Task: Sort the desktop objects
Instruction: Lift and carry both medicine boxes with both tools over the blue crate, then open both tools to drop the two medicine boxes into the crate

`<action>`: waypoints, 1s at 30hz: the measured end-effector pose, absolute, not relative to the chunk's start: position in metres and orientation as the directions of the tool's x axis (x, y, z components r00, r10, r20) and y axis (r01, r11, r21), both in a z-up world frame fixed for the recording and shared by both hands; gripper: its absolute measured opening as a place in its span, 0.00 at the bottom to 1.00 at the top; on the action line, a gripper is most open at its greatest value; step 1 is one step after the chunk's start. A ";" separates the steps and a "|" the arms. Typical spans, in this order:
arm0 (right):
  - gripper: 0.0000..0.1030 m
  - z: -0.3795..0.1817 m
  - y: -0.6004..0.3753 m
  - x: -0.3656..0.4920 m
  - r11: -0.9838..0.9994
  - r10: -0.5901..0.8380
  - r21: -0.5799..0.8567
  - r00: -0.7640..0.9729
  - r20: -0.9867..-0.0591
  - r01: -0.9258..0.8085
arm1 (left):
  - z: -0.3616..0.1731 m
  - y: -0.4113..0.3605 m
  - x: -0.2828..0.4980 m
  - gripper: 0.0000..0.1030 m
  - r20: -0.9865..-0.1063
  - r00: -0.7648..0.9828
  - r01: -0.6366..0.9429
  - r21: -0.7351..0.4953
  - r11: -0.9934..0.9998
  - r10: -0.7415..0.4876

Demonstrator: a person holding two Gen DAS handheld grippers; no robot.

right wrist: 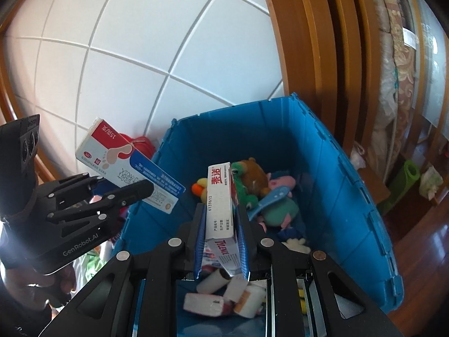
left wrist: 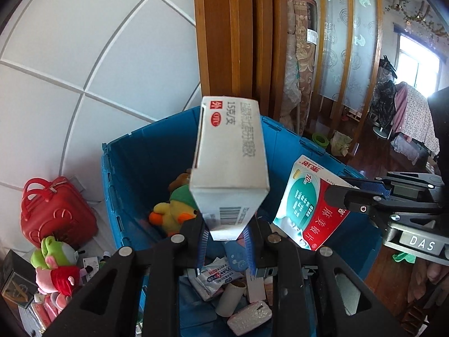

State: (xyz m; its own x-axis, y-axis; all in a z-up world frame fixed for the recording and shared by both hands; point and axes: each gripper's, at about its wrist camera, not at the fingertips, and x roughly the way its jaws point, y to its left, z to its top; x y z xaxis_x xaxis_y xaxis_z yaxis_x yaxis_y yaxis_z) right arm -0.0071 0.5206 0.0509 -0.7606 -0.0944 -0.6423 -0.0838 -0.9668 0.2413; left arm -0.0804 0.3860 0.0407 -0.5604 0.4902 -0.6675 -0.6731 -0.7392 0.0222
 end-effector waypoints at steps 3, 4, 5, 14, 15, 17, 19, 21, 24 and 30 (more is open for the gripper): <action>0.20 0.046 0.524 -0.012 -0.967 -0.088 0.237 -0.751 -0.654 -0.093 | 0.039 0.389 -0.082 0.22 -0.668 -0.569 -0.664 0.028 -0.747 0.480; 0.20 0.045 0.525 -0.013 -0.968 -0.080 0.230 -0.749 -0.658 -0.099 | 0.039 0.390 -0.083 0.25 -0.670 -0.572 -0.658 0.031 -0.752 0.473; 0.28 0.044 0.526 -0.014 -0.970 -0.066 0.219 -0.747 -0.662 -0.109 | 0.038 0.391 -0.084 0.49 -0.674 -0.577 -0.651 0.039 -0.758 0.460; 0.99 0.042 0.516 -0.019 -0.973 -0.044 0.198 -0.742 -0.669 -0.120 | 0.027 0.335 -0.095 1.00 -0.687 -0.654 -0.488 0.063 -0.871 0.317; 0.99 0.042 0.510 -0.020 -0.975 -0.048 0.193 -0.741 -0.670 -0.112 | 0.025 0.326 -0.094 1.00 -0.691 -0.656 -0.472 0.062 -0.879 0.304; 1.00 0.042 0.495 -0.024 -0.977 -0.062 0.191 -0.737 -0.673 -0.092 | 0.022 0.306 -0.091 1.00 -0.699 -0.661 -0.436 0.061 -0.898 0.274; 1.00 0.045 0.474 -0.028 -0.981 -0.078 0.185 -0.735 -0.674 -0.066 | 0.021 0.286 -0.088 1.00 -0.706 -0.665 -0.396 0.056 -0.917 0.244; 1.00 0.046 0.451 -0.032 -0.984 -0.088 0.172 -0.734 -0.673 -0.040 | 0.019 0.263 -0.083 1.00 -0.709 -0.668 -0.363 0.047 -0.931 0.225; 1.00 0.047 0.413 -0.036 -0.988 -0.115 0.156 -0.724 -0.680 0.010 | 0.018 0.229 -0.077 1.00 -0.708 -0.678 -0.315 0.041 -0.948 0.195; 1.00 0.044 0.350 -0.043 -0.988 -0.147 0.136 -0.702 -0.696 0.073 | 0.015 0.166 -0.066 1.00 -0.710 -0.686 -0.252 0.024 -0.967 0.161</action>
State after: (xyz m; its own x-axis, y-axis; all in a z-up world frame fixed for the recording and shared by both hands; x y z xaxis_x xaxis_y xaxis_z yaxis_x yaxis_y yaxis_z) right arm -0.0432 0.3503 0.0441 -0.7025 -0.1472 -0.6963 0.0726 -0.9881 0.1356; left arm -0.0658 0.1663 0.0151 -0.6858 0.1611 -0.7098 -0.2519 -0.9675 0.0237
